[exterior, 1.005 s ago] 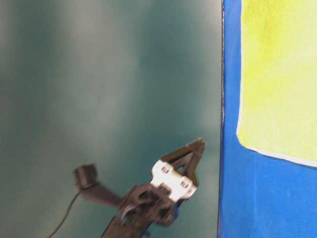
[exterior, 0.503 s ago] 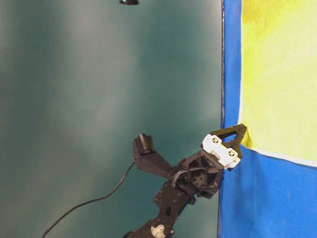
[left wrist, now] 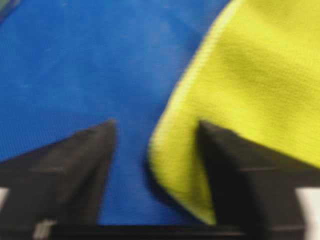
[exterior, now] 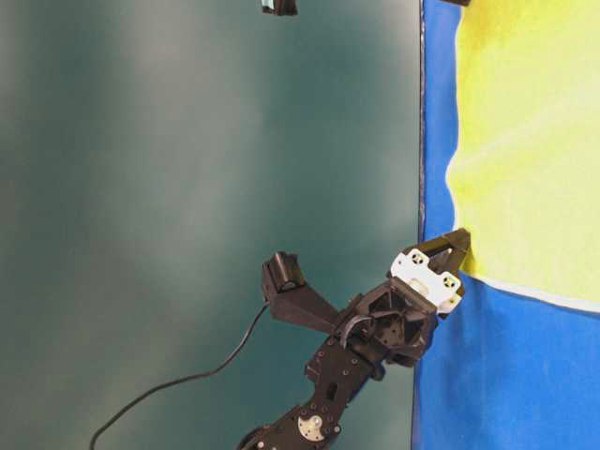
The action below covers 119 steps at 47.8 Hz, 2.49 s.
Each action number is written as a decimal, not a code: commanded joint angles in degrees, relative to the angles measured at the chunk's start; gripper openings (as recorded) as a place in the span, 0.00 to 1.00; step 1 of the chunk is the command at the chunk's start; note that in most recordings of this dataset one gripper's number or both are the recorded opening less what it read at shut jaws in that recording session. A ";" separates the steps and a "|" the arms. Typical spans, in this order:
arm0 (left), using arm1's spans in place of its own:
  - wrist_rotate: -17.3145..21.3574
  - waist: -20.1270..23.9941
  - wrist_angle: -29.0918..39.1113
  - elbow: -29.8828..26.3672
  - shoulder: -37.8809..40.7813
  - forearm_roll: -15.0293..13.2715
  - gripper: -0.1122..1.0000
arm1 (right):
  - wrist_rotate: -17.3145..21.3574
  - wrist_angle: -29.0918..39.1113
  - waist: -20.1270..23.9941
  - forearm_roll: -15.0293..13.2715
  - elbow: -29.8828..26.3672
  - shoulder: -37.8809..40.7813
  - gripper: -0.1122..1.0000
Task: Fold the yellow towel.
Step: 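Grasp the far left and far right towel corners with both grippers, then pull both corners toward the near edge, folding the towel in half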
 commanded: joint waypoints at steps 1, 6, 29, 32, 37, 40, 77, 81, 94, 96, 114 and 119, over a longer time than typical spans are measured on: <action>0.53 -0.70 0.79 -0.44 -0.88 0.00 0.47 | -0.09 0.44 -0.18 -0.18 -0.18 -0.53 0.18; 3.08 -1.23 1.32 -0.53 -1.14 0.00 0.20 | -0.09 0.53 -0.09 -0.26 -0.26 -0.79 0.13; 7.38 -1.49 4.22 -1.14 -6.59 0.00 0.11 | 0.18 5.98 0.00 -0.26 0.00 -10.90 0.13; 7.56 -1.49 4.22 -1.05 -6.94 0.00 0.11 | 0.18 5.98 0.00 -0.18 0.18 -11.43 0.13; 7.47 -1.58 4.75 -0.79 -7.38 0.00 0.11 | 0.18 5.98 0.09 -0.26 0.62 -11.87 0.13; 7.56 -1.85 5.54 -0.62 -7.82 0.00 0.11 | 0.44 6.24 0.35 -0.26 0.88 -12.22 0.13; 7.73 -21.53 14.77 6.15 -14.33 0.00 0.11 | 15.12 26.46 29.97 4.75 8.70 -30.76 0.13; 6.68 -23.73 14.77 6.33 -14.24 0.00 0.11 | 17.58 26.81 33.93 5.19 8.79 -31.03 0.13; 5.19 -29.27 14.59 5.98 -13.80 0.00 0.11 | 26.10 26.98 45.53 5.27 8.79 -30.59 0.13; 5.27 -29.88 14.50 5.98 -13.80 0.00 0.11 | 26.98 26.89 46.32 5.27 8.79 -30.50 0.13; 5.19 -30.41 12.92 5.71 -13.54 0.00 0.11 | 28.65 26.89 47.20 5.27 8.53 -28.56 0.13; 5.19 -30.41 12.83 5.62 -13.62 0.00 0.11 | 28.83 26.63 47.20 5.27 8.26 -27.77 0.13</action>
